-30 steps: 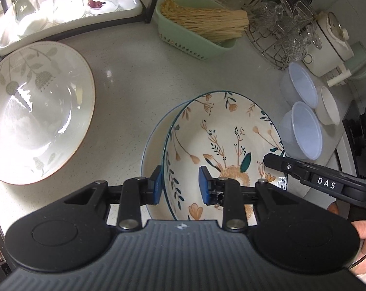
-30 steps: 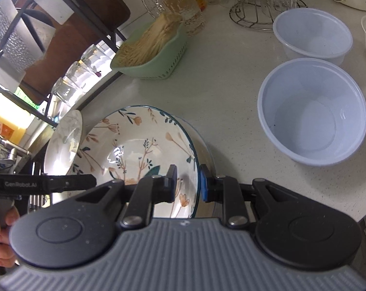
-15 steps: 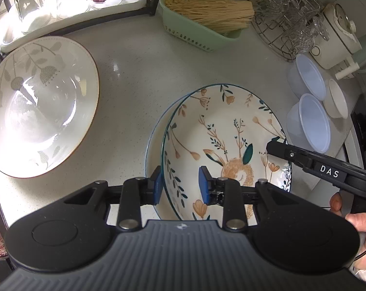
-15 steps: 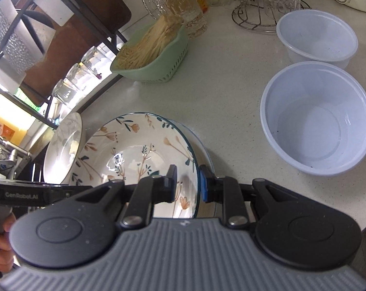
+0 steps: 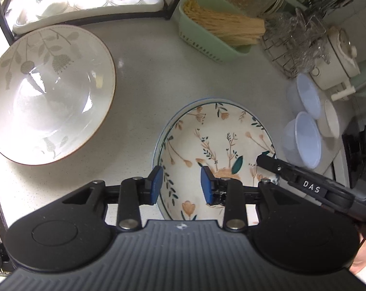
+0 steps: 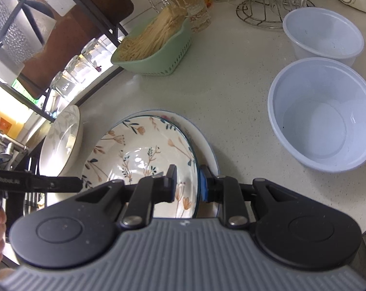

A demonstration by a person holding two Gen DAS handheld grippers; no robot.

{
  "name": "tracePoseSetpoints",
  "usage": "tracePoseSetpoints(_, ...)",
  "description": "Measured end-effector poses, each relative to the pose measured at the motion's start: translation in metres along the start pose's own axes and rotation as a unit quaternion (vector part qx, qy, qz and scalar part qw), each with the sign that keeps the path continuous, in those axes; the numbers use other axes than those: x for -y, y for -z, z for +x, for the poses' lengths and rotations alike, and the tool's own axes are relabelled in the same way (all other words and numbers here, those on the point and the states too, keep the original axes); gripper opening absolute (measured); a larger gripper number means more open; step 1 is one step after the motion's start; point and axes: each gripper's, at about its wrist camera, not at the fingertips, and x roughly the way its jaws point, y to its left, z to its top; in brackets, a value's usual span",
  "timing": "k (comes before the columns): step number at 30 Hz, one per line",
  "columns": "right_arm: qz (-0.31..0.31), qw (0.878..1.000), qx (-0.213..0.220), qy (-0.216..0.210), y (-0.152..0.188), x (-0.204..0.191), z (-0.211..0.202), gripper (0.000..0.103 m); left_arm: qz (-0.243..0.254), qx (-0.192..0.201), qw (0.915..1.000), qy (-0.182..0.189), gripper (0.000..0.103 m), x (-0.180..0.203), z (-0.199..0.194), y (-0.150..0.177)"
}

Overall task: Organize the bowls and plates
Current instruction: 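Lower the floral plate into the pink-rose plate with both grippers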

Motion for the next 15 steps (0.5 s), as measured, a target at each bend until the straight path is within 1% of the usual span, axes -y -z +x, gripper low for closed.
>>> tracePoseSetpoints(4,-0.01,1.0,0.005,0.015,0.002,-0.005,-0.003,0.023,0.004,0.012,0.9999,-0.001,0.038,0.004,-0.006,0.002)
tracePoseSetpoints(8,-0.036,0.998,0.033,0.041,-0.001,-0.015,-0.017,0.023,0.008,0.032,0.9994,-0.004,0.038,0.007,-0.018,0.005)
tracePoseSetpoints(12,-0.054,0.996,0.057,0.052,-0.006,-0.023,-0.032,0.023,0.004,0.057,0.9983,0.001,0.038,0.014,-0.034,0.006)
tracePoseSetpoints(15,-0.062,0.994,0.073,0.052,-0.01,-0.03,-0.046,0.023,0.01,0.081,0.9967,-0.001,0.038,0.02,-0.05,0.006)
